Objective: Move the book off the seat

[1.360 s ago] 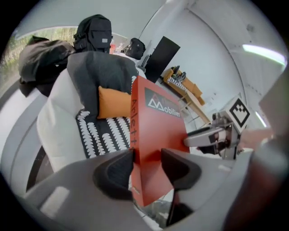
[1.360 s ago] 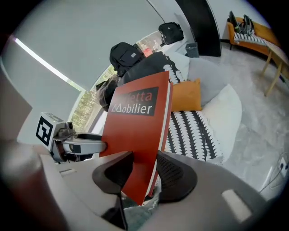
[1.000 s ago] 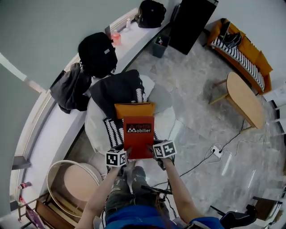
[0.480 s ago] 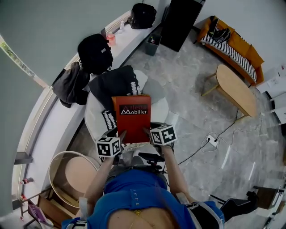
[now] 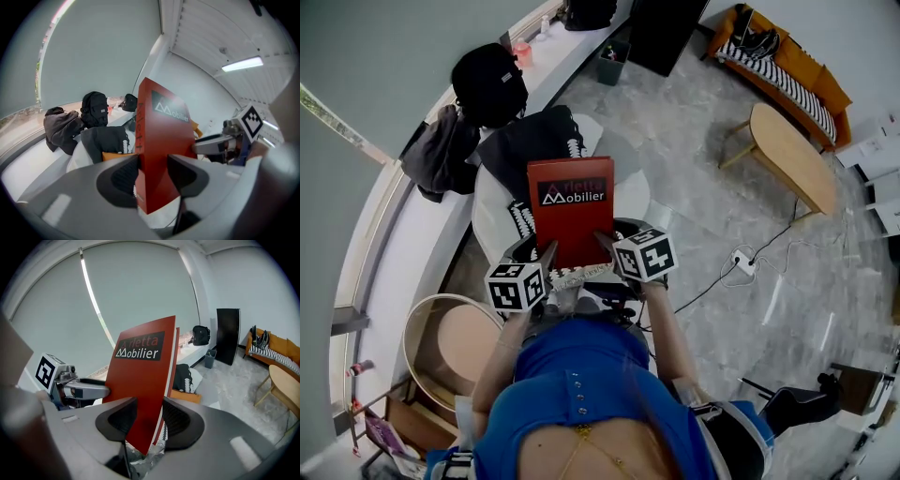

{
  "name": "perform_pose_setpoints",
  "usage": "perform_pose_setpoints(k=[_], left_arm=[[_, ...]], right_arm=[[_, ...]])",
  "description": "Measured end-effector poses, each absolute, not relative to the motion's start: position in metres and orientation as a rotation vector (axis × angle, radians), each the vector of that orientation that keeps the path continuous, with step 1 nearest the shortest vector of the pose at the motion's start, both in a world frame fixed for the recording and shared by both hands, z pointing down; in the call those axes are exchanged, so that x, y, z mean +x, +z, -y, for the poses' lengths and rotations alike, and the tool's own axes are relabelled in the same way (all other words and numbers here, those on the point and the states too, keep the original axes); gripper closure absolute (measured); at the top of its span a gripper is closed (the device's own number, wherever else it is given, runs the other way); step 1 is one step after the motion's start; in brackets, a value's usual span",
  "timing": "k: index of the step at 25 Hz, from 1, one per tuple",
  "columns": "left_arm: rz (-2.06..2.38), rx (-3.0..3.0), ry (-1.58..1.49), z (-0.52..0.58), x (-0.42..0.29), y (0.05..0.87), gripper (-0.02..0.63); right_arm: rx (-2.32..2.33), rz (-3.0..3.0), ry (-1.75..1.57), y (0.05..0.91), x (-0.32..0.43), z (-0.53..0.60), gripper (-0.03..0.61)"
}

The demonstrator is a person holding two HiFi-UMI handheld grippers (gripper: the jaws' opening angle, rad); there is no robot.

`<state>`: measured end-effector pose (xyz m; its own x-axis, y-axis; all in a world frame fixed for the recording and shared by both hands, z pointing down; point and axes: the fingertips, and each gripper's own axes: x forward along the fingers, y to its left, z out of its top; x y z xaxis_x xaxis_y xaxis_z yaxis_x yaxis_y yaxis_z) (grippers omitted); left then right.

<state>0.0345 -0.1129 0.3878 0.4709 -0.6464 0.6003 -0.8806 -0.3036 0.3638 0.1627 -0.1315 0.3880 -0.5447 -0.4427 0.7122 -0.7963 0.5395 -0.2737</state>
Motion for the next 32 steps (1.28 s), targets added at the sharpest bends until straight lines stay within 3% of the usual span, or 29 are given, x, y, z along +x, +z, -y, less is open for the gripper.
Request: perform_pose_setpoints(k=[32], left_arm=[[1.339,2.029,0.413,0.076,0.056,0.375,0.42]], right_arm=[[0.943,2.25,0.79,0.378,0.183,0.1,0.407]])
